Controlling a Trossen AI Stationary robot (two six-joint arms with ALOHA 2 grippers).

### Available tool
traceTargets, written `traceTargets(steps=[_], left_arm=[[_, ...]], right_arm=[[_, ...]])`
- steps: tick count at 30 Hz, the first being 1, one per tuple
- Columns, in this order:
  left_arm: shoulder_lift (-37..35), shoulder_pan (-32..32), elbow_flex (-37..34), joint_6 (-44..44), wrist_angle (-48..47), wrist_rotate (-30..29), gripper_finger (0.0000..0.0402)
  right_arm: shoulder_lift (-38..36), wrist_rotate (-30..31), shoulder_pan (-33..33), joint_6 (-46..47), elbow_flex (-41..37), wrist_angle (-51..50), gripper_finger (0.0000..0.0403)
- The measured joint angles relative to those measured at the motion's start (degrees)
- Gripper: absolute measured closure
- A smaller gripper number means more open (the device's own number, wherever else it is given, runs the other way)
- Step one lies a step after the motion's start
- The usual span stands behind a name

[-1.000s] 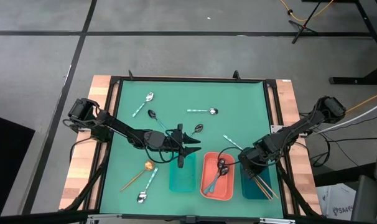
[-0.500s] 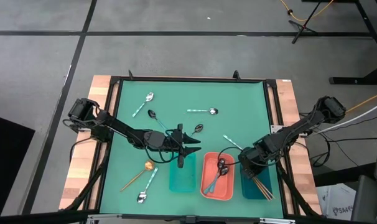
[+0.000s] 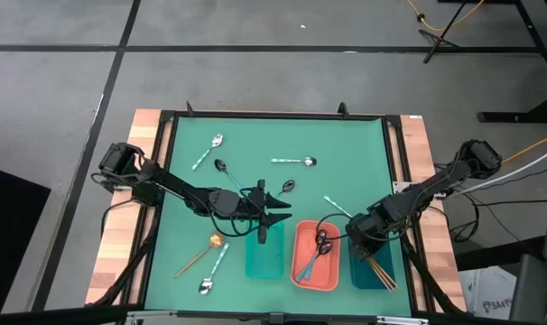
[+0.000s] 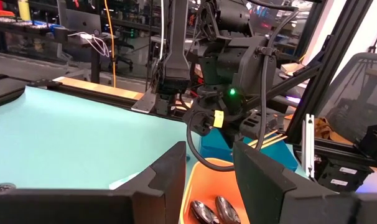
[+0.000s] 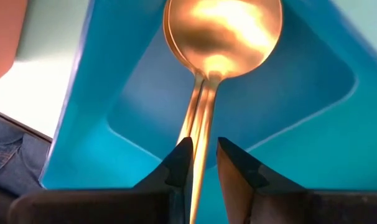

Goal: Sort silverware by color (type)
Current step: Put the light blue spoon into the light blue bin

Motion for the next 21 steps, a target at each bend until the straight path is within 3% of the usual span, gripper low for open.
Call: traceTargets(steps=[11,21], left_arm=[[0.0,0.0,0.0,0.0,0.0,0.0,0.0274],[0.01,0.0,0.0,0.0,0.0,0.01,0.0274]], right_arm=[[0.0,-0.87,0.0,0.0,0.45,-0.22,0.034],[-0.09,-0.89,0.04,-1.66,5.36,-0.31,0.034]])
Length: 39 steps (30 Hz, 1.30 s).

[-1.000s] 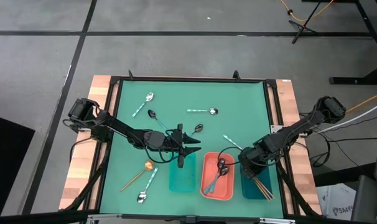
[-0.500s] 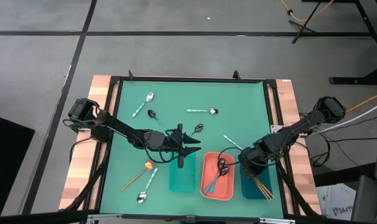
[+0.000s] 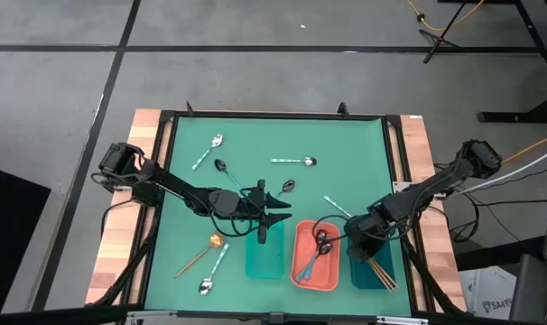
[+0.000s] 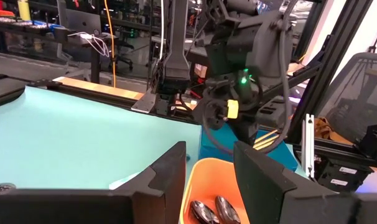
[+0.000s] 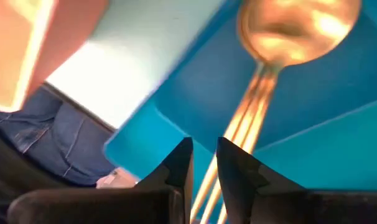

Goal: Sort silverware by color (type)
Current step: Put the light blue spoon into the light blue bin

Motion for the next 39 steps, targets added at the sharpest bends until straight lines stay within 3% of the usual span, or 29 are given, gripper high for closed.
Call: traceTargets(steps=[5,14,21,28,39], left_arm=[[-0.01,0.0,0.0,0.0,0.0,0.0,0.0274],[-0.01,0.0,-0.01,0.0,0.0,0.02,0.0274],[-0.01,0.0,-0.02,0.0,0.0,0.01,0.0274],[-0.01,0.0,-0.02,0.0,0.0,0.01,0.0274],[-0.01,0.0,-0.02,0.0,0.0,0.02,0.0274]], right_arm=[[-0.04,0.0,0.02,-1.01,2.99,-2.05,0.034],[-0.07,3.48,0.02,-4.95,11.3,-15.97,0.034],[-0.09,10.93,0.02,-8.86,18.89,-23.91,0.034],[-0.09,19.45,0.02,-12.76,24.61,-25.13,0.034],[-0.09,30.47,0.02,-20.6,27.36,-25.18,0.034]])
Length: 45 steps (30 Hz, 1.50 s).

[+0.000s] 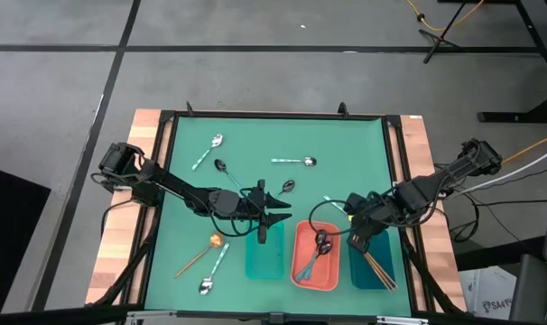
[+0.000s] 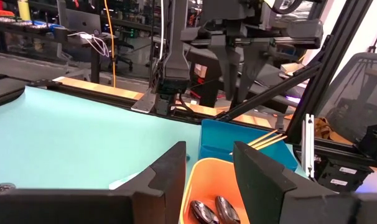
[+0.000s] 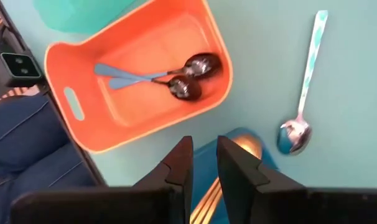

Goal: Sort silverware by color (type)
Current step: Put the light blue spoon into the light blue bin

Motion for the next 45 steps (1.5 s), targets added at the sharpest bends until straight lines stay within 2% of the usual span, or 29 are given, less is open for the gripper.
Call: traceTargets(steps=[10,17,32,45], left_arm=[[0.0,-0.01,0.0,0.0,0.0,0.0,0.0274],[0.0,0.0,0.0,0.0,0.0,0.0,0.0274],[0.0,-0.02,0.0,-0.02,0.0,-0.01,0.0274],[0.0,-0.02,0.0,-0.02,-1.22,0.0,0.0274]], right_arm=[[0.0,4.61,0.0,-6.01,0.0,-0.06,0.034],[0.0,10.38,-0.52,-12.3,0.0,-0.11,0.034],[0.0,10.25,-9.39,-22.32,-0.27,-2.34,0.034],[0.04,6.61,-16.76,-27.64,-15.05,1.68,0.034]])
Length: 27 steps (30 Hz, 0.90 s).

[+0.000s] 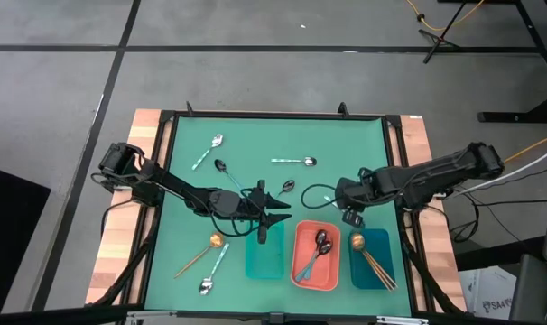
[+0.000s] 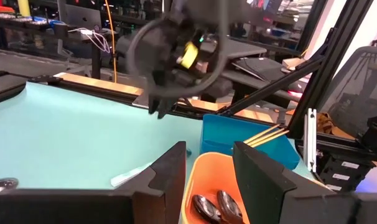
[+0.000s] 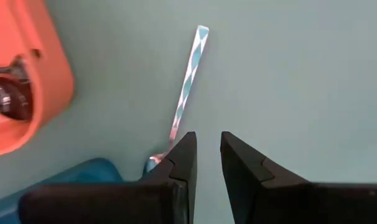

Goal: Sort silverware by color (type)
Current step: Put the light blue spoon into the light blue bin

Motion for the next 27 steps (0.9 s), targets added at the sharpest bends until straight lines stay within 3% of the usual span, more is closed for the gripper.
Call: traceTargets(steps=[7,27], left_arm=[[0.0,0.01,0.0,-0.07,-1.31,-0.01,0.0274],[0.0,0.0,0.0,-0.17,-1.27,-0.02,0.0274]], right_arm=[[-0.02,-5.17,-2.51,-2.77,-8.0,11.93,0.034],[-0.02,-5.14,-2.38,-2.6,-18.72,26.3,0.034]])
